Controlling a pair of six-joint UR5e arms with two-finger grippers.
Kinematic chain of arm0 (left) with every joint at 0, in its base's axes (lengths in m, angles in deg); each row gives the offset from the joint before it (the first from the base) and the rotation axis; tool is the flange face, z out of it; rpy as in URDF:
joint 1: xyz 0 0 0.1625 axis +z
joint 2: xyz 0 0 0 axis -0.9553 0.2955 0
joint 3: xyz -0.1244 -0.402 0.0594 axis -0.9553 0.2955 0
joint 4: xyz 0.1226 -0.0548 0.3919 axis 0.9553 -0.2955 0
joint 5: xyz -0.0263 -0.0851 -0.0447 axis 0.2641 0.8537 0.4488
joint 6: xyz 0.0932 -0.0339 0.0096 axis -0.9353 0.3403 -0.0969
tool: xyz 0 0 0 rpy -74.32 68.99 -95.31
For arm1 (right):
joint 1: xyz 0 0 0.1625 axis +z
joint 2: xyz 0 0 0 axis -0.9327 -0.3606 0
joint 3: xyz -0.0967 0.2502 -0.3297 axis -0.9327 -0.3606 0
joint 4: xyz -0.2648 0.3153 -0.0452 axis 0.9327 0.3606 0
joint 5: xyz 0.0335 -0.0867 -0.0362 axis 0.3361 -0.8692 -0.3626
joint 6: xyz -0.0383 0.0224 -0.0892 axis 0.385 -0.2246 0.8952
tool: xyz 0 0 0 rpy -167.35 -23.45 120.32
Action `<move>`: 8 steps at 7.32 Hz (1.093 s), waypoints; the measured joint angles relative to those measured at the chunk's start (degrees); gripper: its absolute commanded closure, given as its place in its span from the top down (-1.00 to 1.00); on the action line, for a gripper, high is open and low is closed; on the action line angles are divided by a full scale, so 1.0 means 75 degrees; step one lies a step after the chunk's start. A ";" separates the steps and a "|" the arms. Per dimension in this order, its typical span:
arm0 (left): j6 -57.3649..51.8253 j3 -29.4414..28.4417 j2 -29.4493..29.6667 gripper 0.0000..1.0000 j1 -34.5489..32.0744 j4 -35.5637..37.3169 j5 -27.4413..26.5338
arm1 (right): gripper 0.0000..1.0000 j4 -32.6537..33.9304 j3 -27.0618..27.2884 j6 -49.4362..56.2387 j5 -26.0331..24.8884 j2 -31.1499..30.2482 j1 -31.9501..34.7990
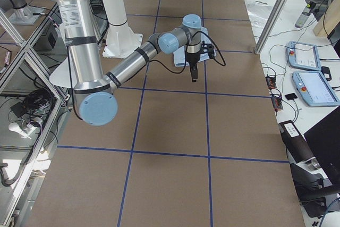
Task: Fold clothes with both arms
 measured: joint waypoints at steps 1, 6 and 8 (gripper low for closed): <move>-0.0926 -0.0128 -0.0413 1.00 -0.0900 -0.0005 0.0655 | 1.00 -0.0004 0.0024 0.1426 0.0421 -0.0756 0.0886; -0.2550 -0.1579 -0.1090 1.00 -0.3942 0.0004 0.1470 | 1.00 -0.0020 -0.0341 0.3709 0.1127 -0.3198 0.3609; -0.3479 -0.2156 -0.1262 1.00 -0.4423 0.0066 0.1511 | 1.00 -0.0023 -0.0476 0.4457 0.1129 -0.3420 0.3818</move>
